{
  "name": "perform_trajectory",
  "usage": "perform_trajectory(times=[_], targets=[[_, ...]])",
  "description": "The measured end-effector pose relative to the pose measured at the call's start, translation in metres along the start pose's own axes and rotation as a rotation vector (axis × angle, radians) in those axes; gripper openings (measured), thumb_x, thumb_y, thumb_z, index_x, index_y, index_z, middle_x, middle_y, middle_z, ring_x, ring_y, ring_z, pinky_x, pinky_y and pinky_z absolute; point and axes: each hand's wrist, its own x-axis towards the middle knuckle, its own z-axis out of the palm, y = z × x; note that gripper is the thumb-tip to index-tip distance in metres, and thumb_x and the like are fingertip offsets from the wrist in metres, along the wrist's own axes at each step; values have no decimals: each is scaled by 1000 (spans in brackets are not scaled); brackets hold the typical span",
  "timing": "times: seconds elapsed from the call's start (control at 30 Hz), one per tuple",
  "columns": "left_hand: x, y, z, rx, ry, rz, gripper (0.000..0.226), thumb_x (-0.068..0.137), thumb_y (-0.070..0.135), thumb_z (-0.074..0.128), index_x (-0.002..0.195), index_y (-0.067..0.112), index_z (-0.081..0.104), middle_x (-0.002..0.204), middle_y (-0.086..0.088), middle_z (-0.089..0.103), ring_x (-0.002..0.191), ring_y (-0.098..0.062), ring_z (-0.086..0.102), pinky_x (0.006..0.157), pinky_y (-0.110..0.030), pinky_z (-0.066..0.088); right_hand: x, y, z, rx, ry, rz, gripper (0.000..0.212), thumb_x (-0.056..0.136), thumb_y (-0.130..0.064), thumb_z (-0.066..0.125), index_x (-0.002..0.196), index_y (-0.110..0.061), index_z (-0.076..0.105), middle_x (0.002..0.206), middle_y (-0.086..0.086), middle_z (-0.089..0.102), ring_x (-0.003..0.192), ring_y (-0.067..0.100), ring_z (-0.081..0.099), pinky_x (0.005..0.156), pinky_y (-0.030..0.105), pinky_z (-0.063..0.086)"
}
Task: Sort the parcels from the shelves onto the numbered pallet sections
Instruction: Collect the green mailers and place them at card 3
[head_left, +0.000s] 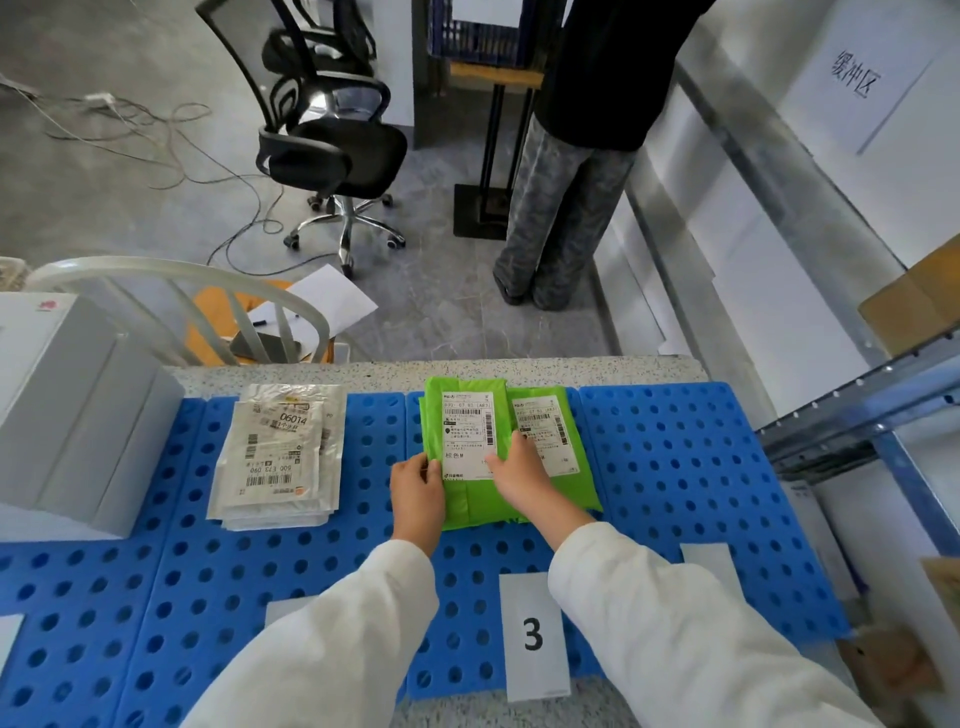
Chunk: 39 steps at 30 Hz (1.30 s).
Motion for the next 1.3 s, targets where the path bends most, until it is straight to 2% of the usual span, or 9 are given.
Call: perform_trajectory(times=[0.13, 0.23, 0.3, 0.43, 0.57, 0.73, 0.87, 1.0, 1.3], targets=[[1, 7, 0, 95, 1, -14, 25, 98, 14, 40, 109, -1, 57, 115, -16, 51, 103, -31, 54, 92, -46, 48, -9, 2, -1, -2, 66, -32, 60, 101, -30, 44, 150, -3, 24, 150, 14, 34, 136, 28, 38, 109, 37, 36], [-6, 16, -2, 190, 21, 57, 30, 96, 10, 38, 122, 1, 51, 123, -12, 47, 112, -28, 47, 97, -40, 43, -19, 4, -10, -44, 103, -82, 58, 102, -34, 40, 150, -5, 26, 151, 13, 32, 137, 27, 36, 110, 36, 34], [-10, 24, -5, 293, 22, 189, 31, 96, 7, 37, 125, 4, 47, 126, -8, 44, 114, -23, 42, 95, -32, 37, -27, 6, -23, -89, 134, -151, 55, 102, -34, 39, 148, -7, 29, 150, 11, 34, 136, 25, 36, 109, 36, 34], [-13, 54, -7, 586, -32, 494, 31, 96, 5, 38, 123, 1, 53, 133, -9, 47, 120, -25, 43, 101, -33, 36, -51, 9, -58, -208, 174, -228, 51, 101, -39, 34, 144, -10, 38, 146, 7, 39, 131, 23, 41, 105, 41, 41], [-38, 98, -1, 690, -84, 784, 32, 99, 17, 40, 127, 6, 50, 129, -6, 51, 120, -23, 46, 103, -33, 36, -82, 15, -96, -305, 246, -196, 48, 100, -47, 32, 124, -9, 51, 125, 4, 49, 116, 25, 50, 91, 41, 46], [-81, 145, 11, 816, -110, 1145, 36, 97, 26, 46, 128, 10, 50, 130, -3, 50, 125, -21, 41, 109, -29, 24, -134, 37, -144, -338, 384, -190, 58, 99, -50, 37, 139, -8, 42, 143, 7, 43, 131, 26, 42, 103, 39, 38], [-132, 165, 27, 836, -143, 1302, 41, 94, 28, 51, 130, 9, 51, 133, -3, 49, 127, -20, 41, 112, -27, 21, -192, 72, -170, -319, 493, -125, 60, 99, -49, 37, 142, -7, 39, 143, 9, 42, 131, 28, 41, 106, 41, 38], [-199, 167, 44, 816, -254, 1396, 48, 95, 32, 52, 136, 8, 46, 138, -4, 47, 132, -21, 38, 115, -30, 20, -262, 120, -177, -322, 592, -30, 55, 99, -48, 38, 132, -5, 45, 133, 12, 48, 122, 30, 48, 99, 41, 42], [-365, 125, 76, 761, -484, 1592, 48, 95, 29, 49, 139, 10, 44, 142, -3, 44, 136, -21, 33, 113, -31, 23, -417, 223, -135, -199, 786, 213, 51, 98, -48, 41, 127, -7, 52, 128, 13, 54, 118, 30, 51, 95, 39, 41]])
